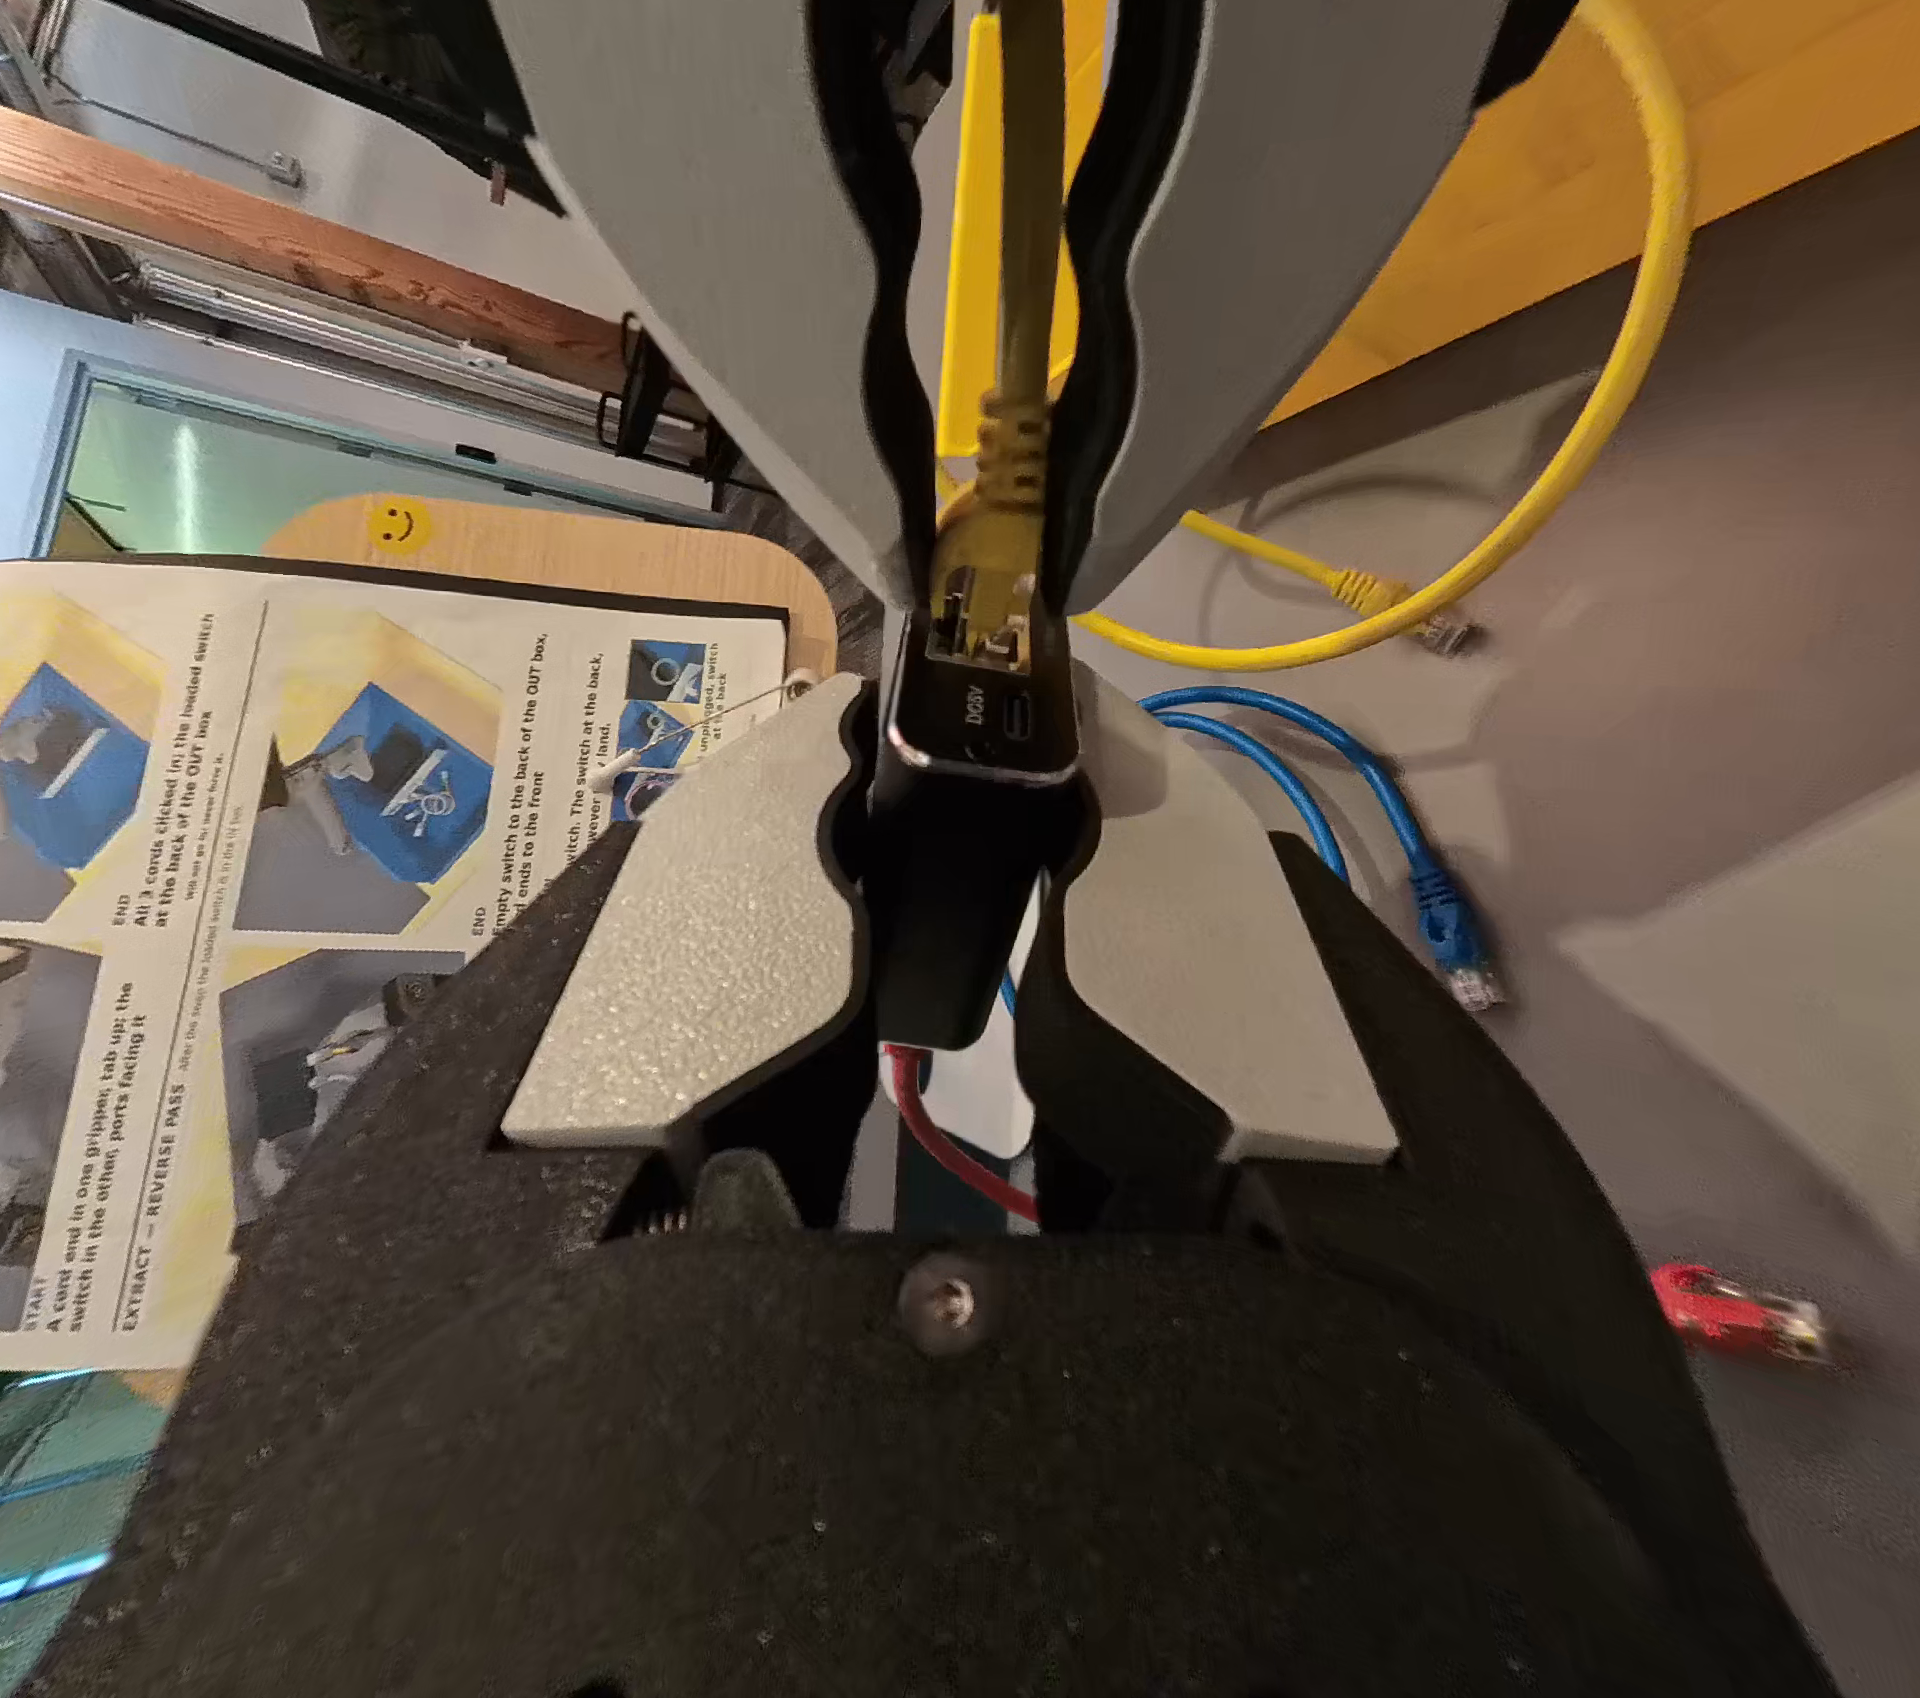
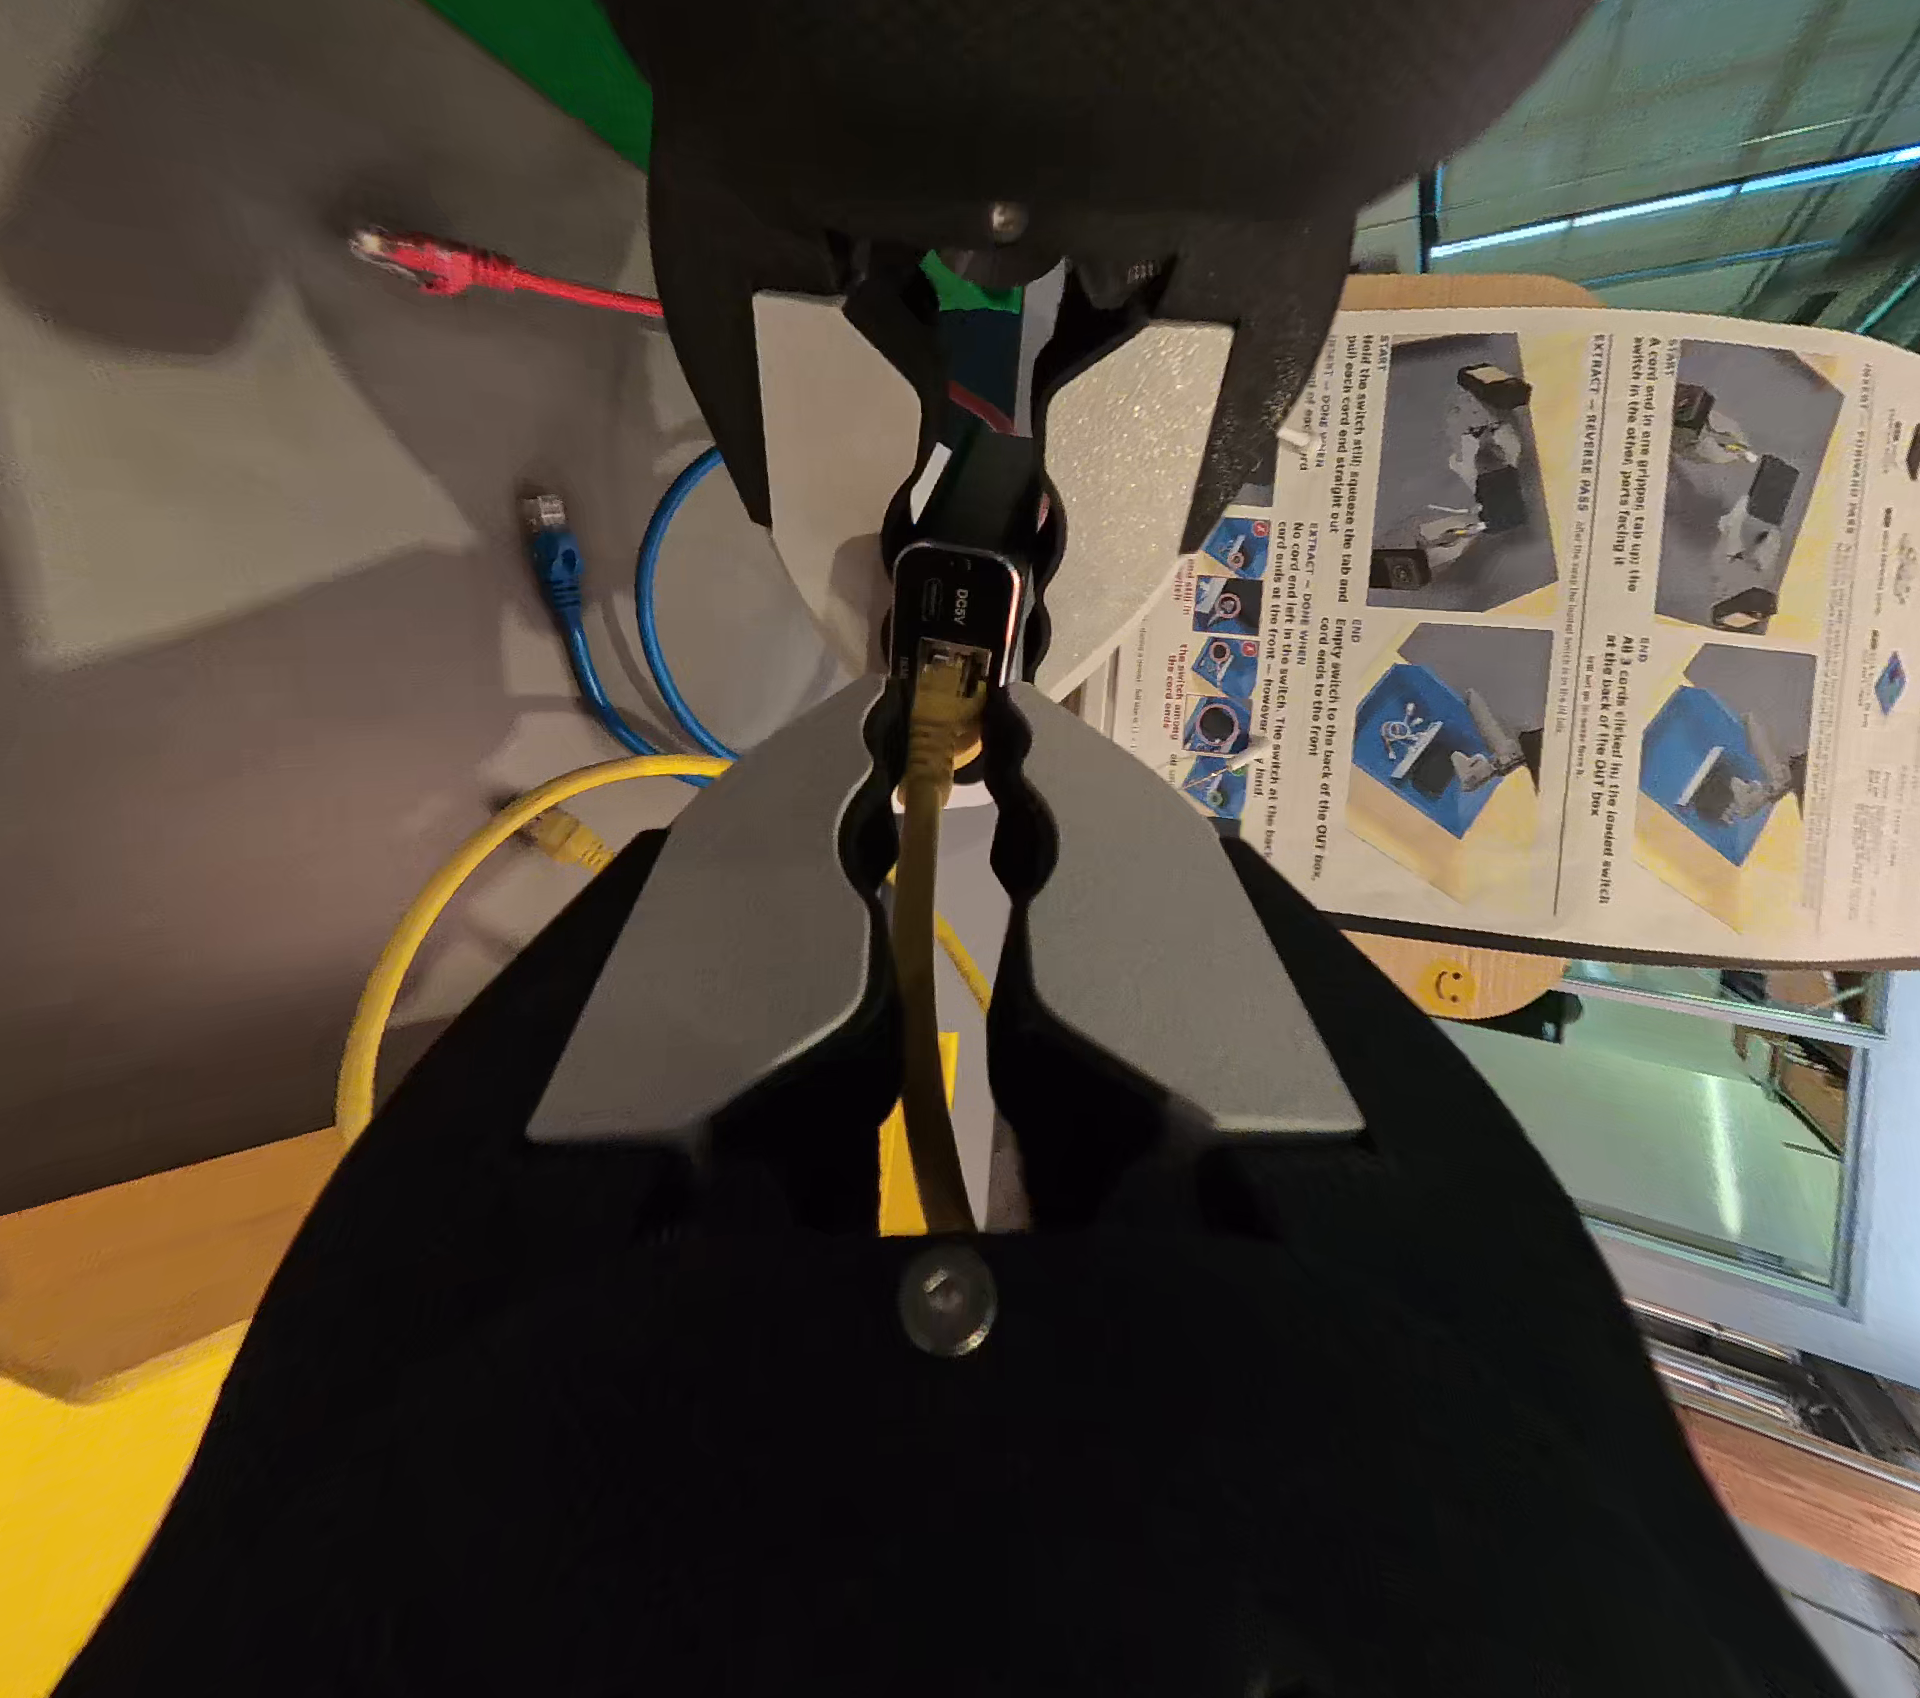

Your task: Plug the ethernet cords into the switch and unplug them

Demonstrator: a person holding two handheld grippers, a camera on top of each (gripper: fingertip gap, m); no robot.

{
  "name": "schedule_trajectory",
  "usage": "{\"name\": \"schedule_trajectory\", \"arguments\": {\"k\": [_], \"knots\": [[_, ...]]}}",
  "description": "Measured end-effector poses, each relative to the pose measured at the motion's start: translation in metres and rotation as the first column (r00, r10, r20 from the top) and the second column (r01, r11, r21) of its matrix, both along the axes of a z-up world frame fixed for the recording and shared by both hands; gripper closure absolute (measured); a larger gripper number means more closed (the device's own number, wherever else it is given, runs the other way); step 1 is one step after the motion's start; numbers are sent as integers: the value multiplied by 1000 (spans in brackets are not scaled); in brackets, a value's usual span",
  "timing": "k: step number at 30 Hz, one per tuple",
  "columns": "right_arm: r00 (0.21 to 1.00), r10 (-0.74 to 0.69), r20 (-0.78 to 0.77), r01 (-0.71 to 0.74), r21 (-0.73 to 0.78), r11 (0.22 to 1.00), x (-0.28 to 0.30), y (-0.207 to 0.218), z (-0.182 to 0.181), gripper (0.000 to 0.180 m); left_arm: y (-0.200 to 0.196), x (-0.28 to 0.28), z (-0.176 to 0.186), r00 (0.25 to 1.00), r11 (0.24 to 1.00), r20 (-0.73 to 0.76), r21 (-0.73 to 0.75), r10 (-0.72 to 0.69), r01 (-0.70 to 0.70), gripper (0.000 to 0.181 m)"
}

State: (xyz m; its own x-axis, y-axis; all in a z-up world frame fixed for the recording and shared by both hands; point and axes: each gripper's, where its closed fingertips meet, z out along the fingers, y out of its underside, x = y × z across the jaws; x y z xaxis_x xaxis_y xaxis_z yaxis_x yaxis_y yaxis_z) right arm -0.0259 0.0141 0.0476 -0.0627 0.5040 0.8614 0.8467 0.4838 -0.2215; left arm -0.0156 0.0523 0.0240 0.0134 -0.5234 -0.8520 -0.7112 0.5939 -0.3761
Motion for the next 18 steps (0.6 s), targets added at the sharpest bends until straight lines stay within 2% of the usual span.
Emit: {"name": "schedule_trajectory", "arguments": {"k": [4,7,10,18], "knots": [[1000,23,-6,-23,-25,999,1,-2,-3,165,-3,2,-5,1000,998,-6,-55,-11,11,152],[990,82,-116,-89,-51,995,-6,-3,5,165,-7,-3,-1,1000,992,11,-126,-23,24,153],[982,102,-159,-108,-30,994,-8,-2,13,165,-8,-4,6,1000,993,29,-116,-1,4,154],[984,105,-146,-105,5,994,-6,-3,15,164,-7,-4,12,1000,999,11,-35,27,-27,154]]}}
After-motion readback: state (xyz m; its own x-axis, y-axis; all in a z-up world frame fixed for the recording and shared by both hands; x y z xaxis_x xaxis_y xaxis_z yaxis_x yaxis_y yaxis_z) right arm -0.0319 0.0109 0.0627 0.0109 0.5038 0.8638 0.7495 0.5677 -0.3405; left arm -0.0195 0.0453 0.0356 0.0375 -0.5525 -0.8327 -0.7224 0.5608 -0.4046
